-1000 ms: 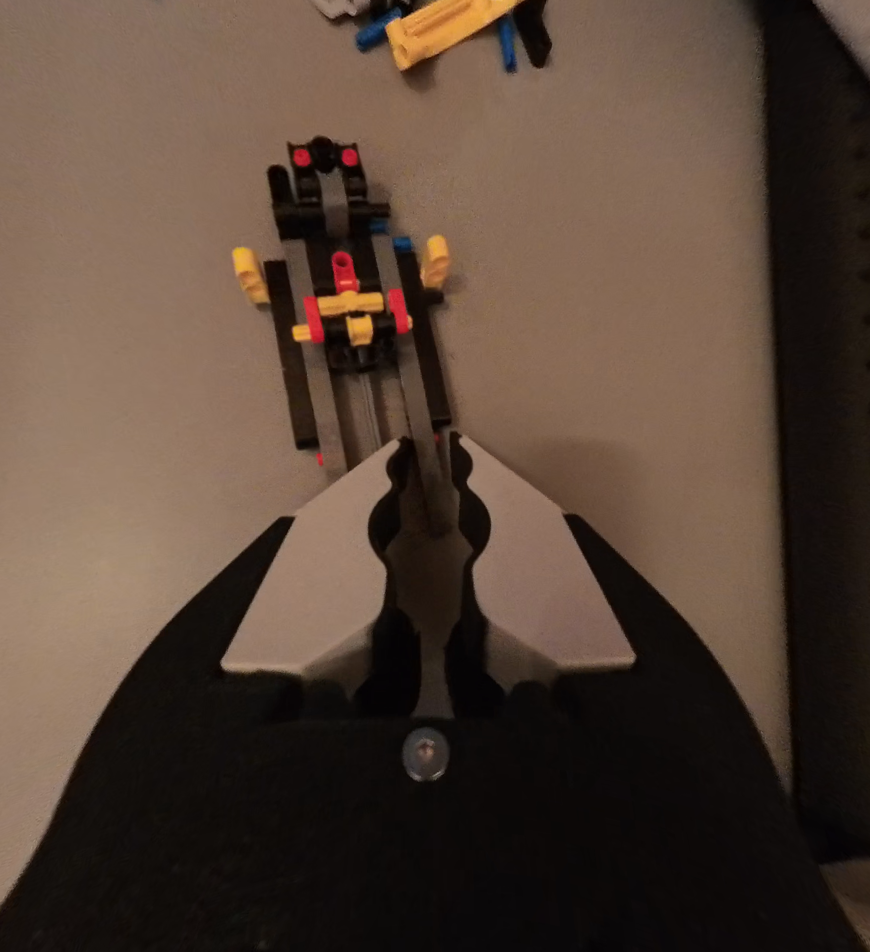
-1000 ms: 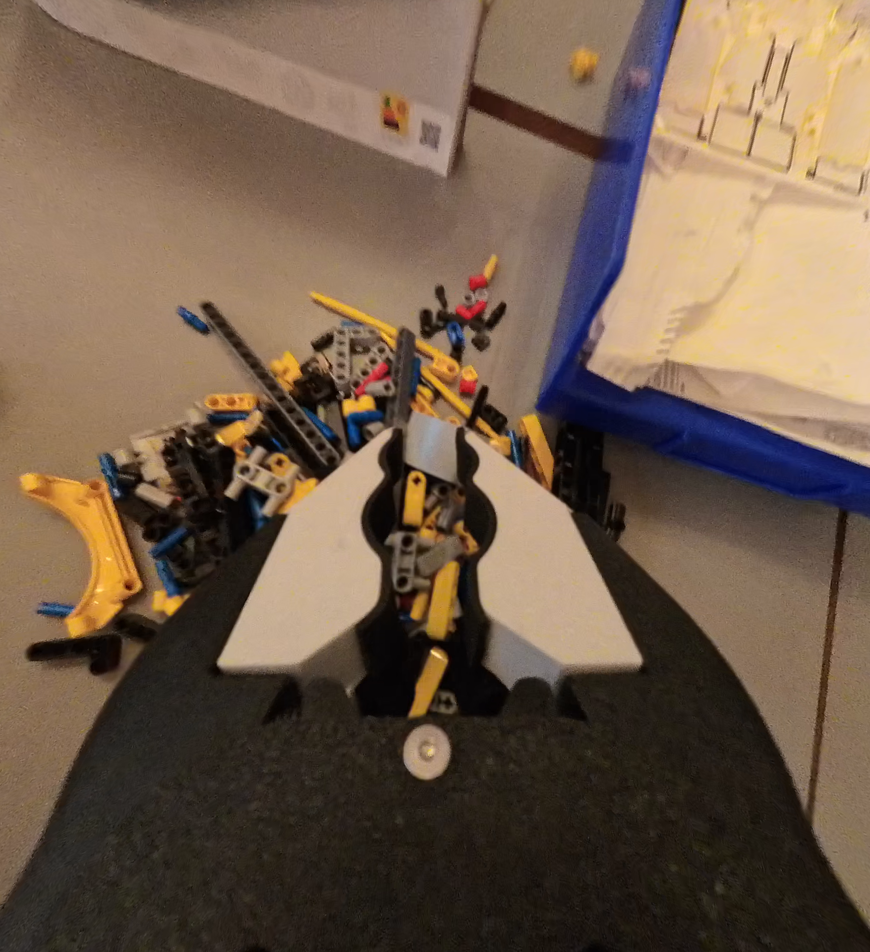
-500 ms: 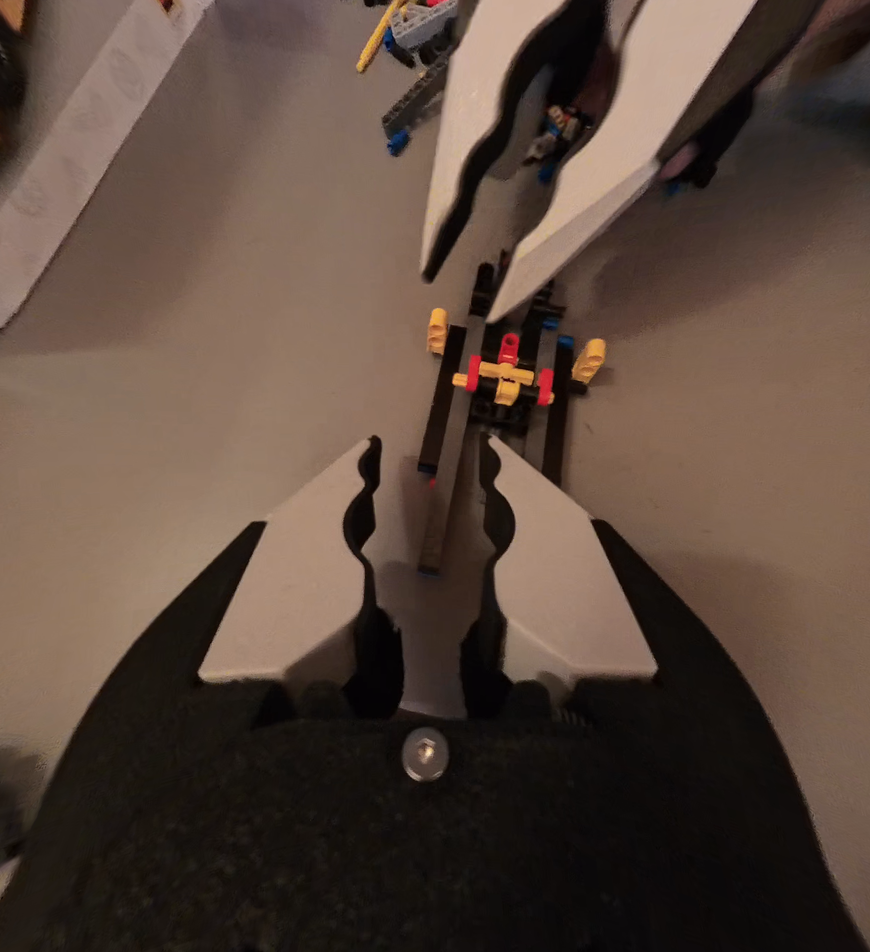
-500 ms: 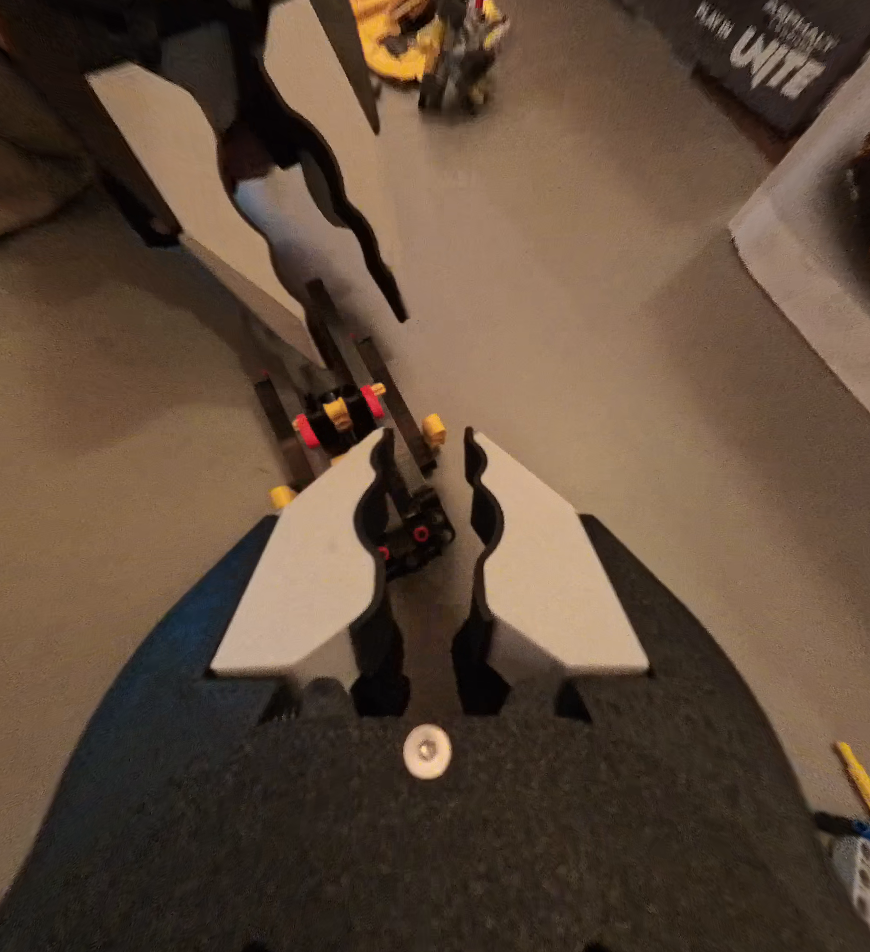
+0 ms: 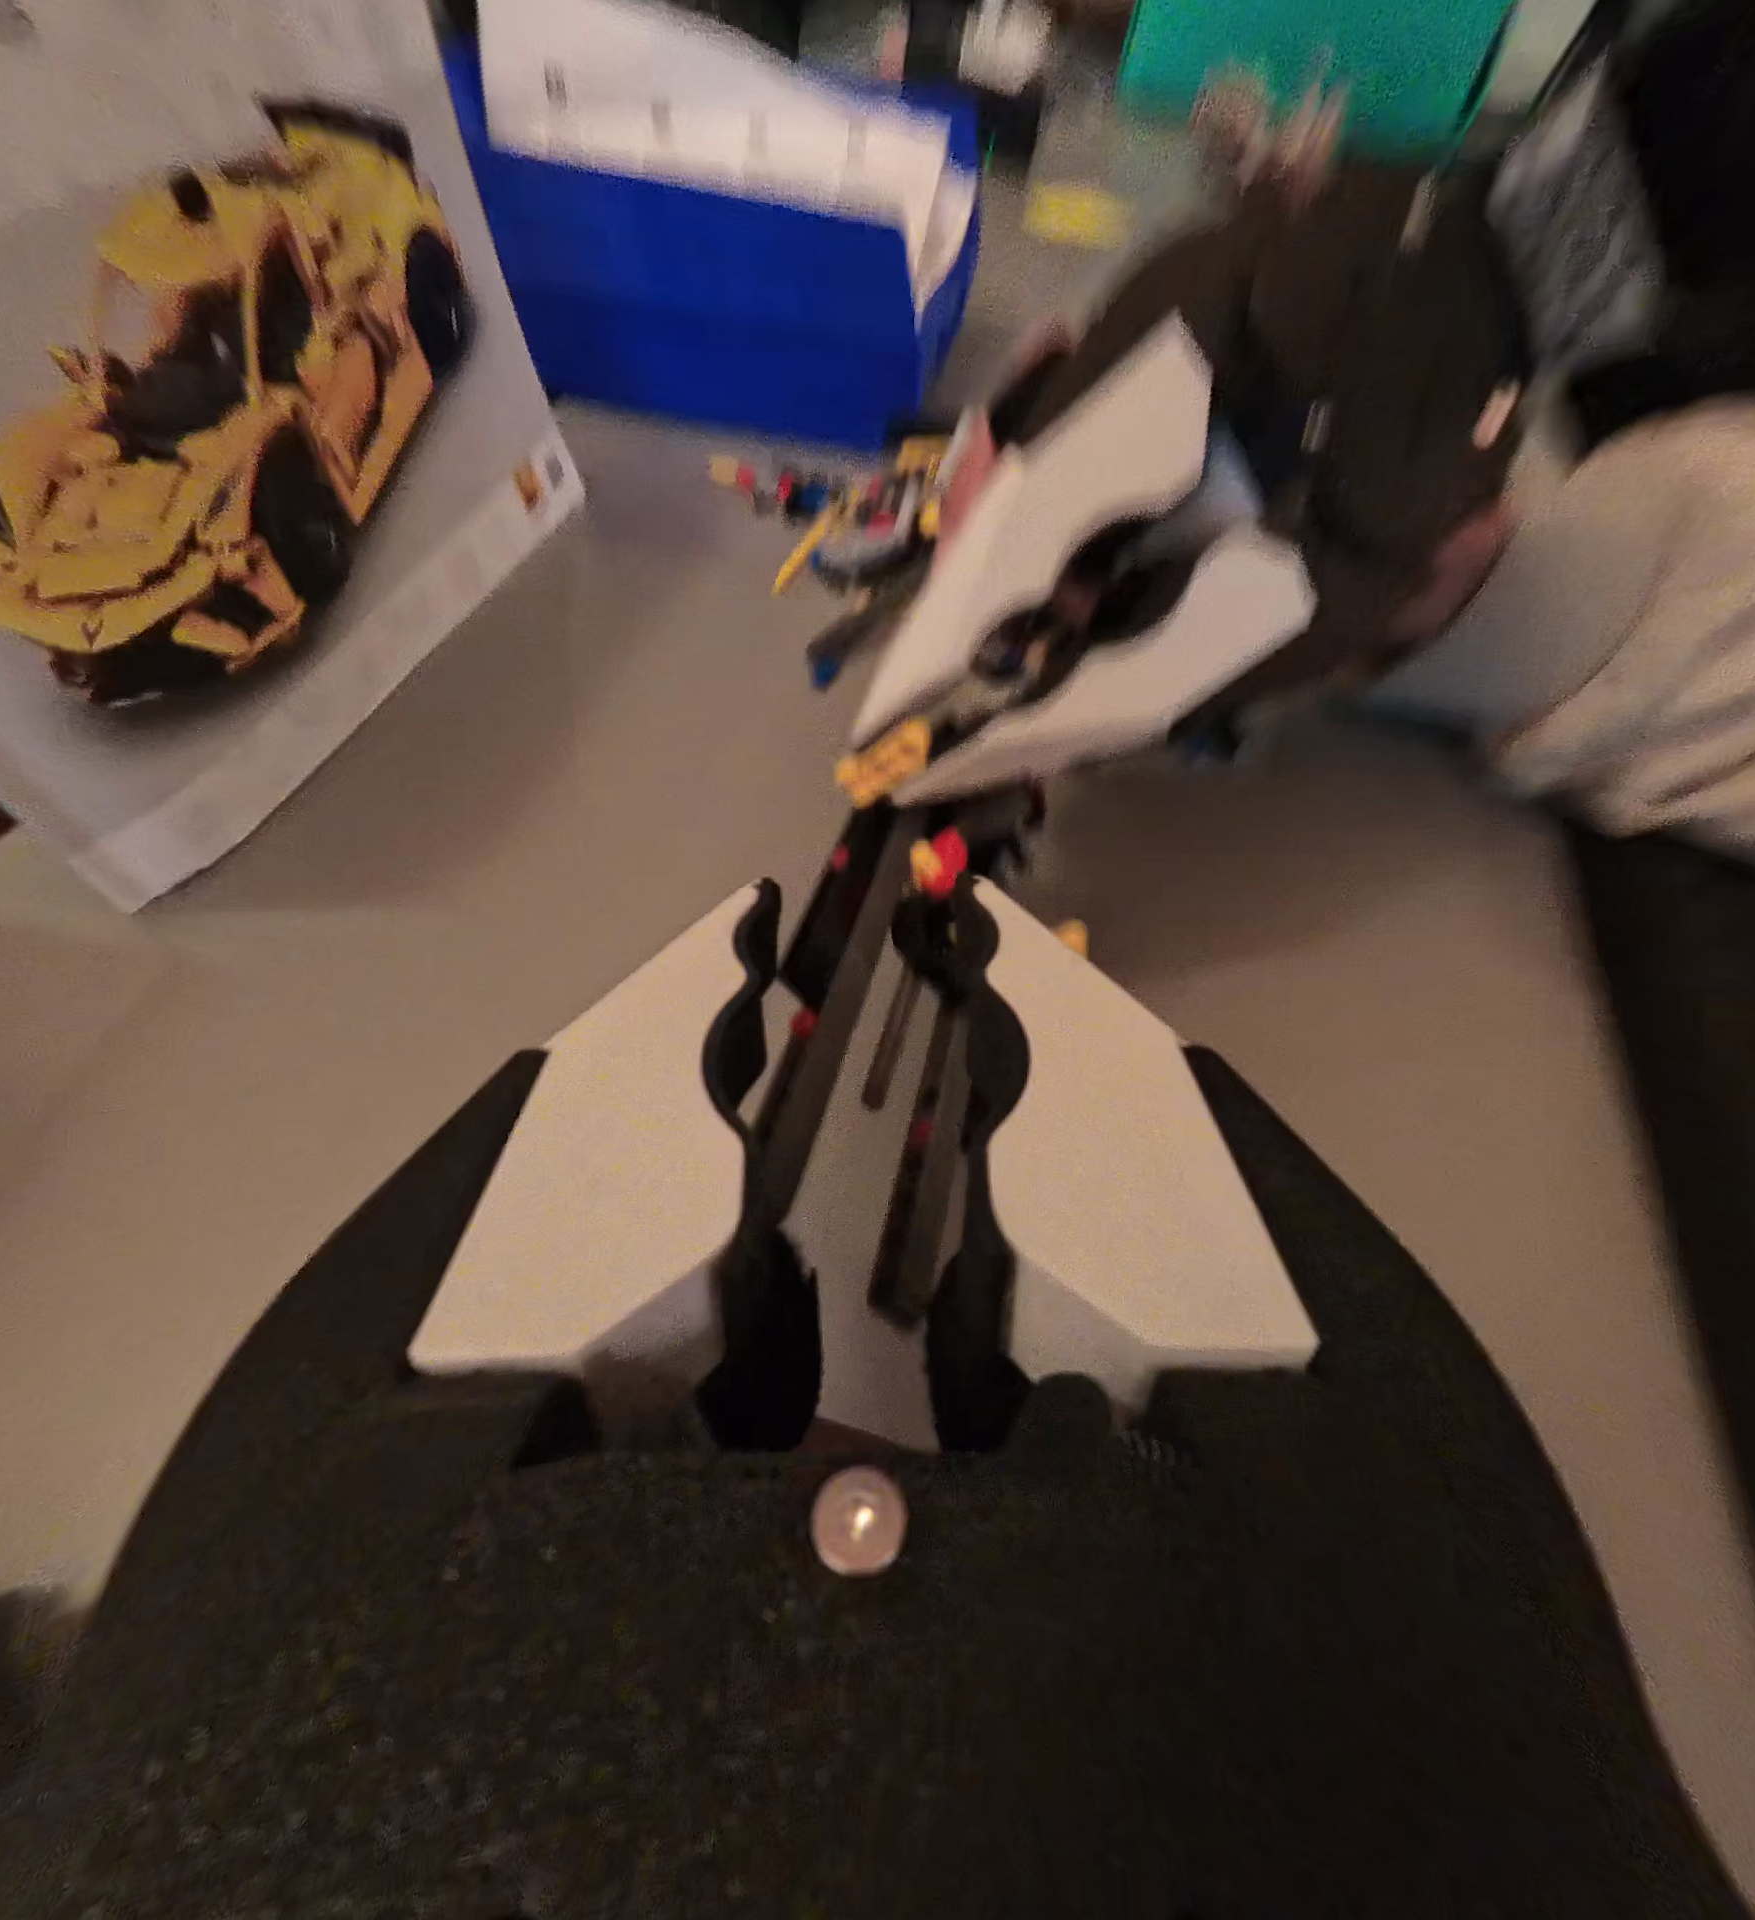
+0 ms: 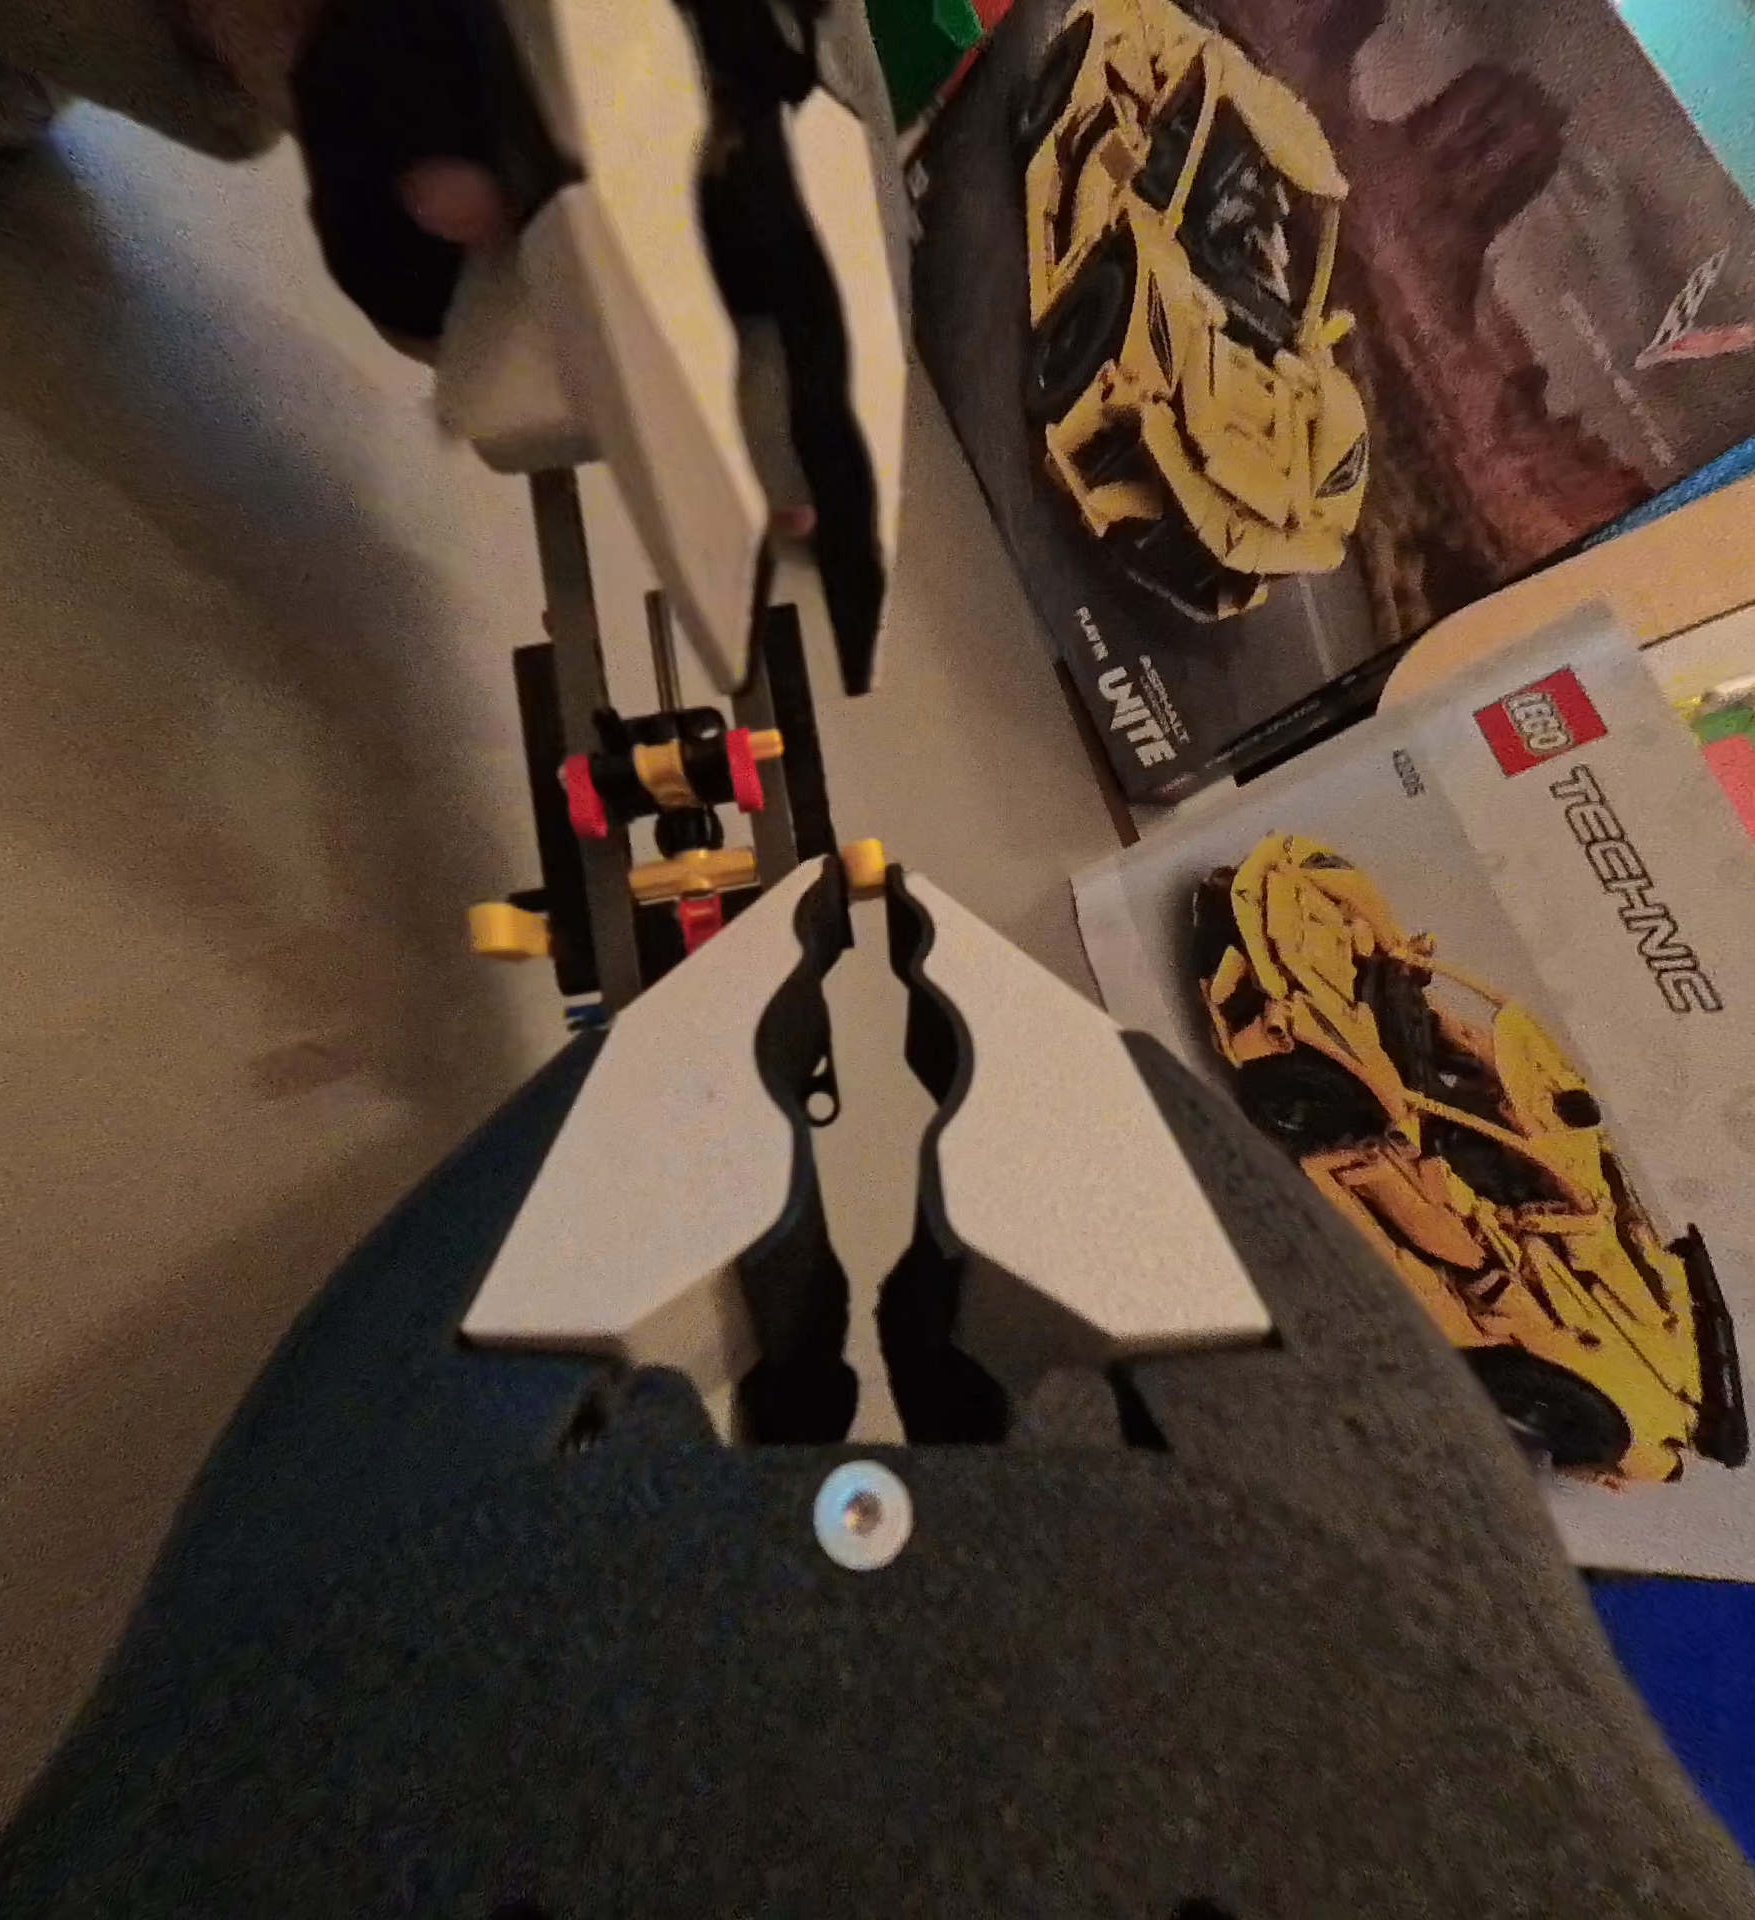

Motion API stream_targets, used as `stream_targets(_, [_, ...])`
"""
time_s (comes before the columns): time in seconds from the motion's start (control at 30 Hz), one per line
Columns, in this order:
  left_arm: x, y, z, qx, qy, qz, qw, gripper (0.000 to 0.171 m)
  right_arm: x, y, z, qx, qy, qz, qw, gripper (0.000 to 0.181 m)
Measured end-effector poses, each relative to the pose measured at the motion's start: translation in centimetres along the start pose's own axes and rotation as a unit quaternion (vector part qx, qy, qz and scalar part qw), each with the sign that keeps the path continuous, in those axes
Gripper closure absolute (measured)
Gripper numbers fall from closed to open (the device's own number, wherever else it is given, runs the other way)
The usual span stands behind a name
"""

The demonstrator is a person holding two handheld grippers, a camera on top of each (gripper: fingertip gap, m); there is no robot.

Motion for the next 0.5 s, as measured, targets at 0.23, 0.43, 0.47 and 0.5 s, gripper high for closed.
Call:
stream_targets(0.23, [0.7,-0.1,0.6,-0.005,-0.048,0.036,0.998,0.136,-1.0,2.8,0.4,0.037,-0.015,0.068,0.997,0.175])
stream_targets(0.43, [2.8,-0.7,0.7,-0.019,-0.117,0.065,0.991,0.163,-1.9,4.2,0.7,0.041,-0.032,0.143,0.988,0.175])
stream_targets(0.47, [2.8,-0.6,0.6,-0.015,-0.12,0.068,0.99,0.164,-1.9,4.2,0.8,0.042,-0.034,0.145,0.988,0.175])
stream_targets(0.5, [2.8,-0.6,0.4,-0.013,-0.122,0.074,0.99,0.164,-1.8,4.2,0.9,0.04,-0.034,0.144,0.988,0.175])
Point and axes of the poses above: each gripper's, where its closed fingertips meet, z back along the fingers, y out of its top, x = y × z across the jaws, the point moved 1 cm from there along z, back along the fingers, and after that the axes turned 6 degrees about x, right-handed, at the moved point
